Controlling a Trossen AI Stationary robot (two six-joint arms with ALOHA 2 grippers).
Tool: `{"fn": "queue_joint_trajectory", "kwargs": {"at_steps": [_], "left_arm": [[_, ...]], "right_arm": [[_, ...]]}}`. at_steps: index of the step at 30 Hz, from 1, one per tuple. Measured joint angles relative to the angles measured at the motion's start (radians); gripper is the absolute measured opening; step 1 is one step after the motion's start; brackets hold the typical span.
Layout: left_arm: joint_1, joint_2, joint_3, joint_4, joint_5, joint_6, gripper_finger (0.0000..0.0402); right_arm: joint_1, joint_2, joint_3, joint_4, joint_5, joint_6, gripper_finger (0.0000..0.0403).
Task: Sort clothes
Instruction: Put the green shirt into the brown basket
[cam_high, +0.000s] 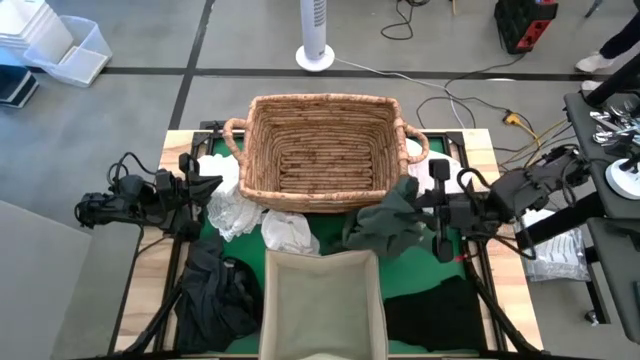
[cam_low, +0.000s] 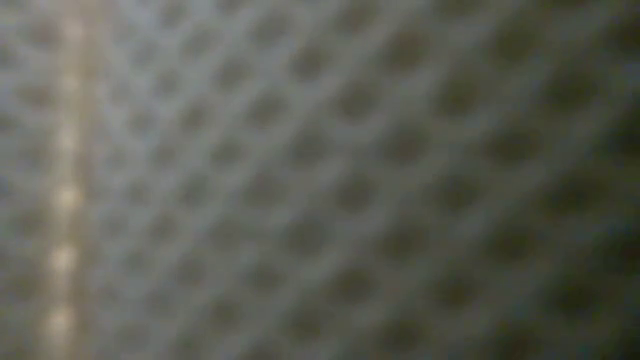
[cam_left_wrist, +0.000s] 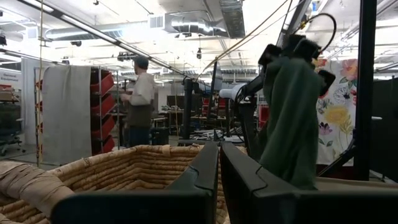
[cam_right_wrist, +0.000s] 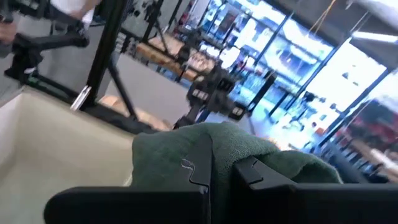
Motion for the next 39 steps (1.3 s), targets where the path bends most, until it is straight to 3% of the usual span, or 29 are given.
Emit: {"fn": "queue_joint_trajectory", "kwargs": {"at_steps": [21, 39], "left_arm": [[0.000, 0.000, 0.000, 0.000, 0.000, 0.000, 0.0000], [0.000, 0.000, 0.000, 0.000, 0.000, 0.001, 0.0000]], "right_arm": [[-0.045, 0.189, 0.414, 0.122, 0.018, -0.385, 0.0009], [-0.112, 0.443, 0.874, 0.219, 0.001, -0.607, 0.0009]]}}
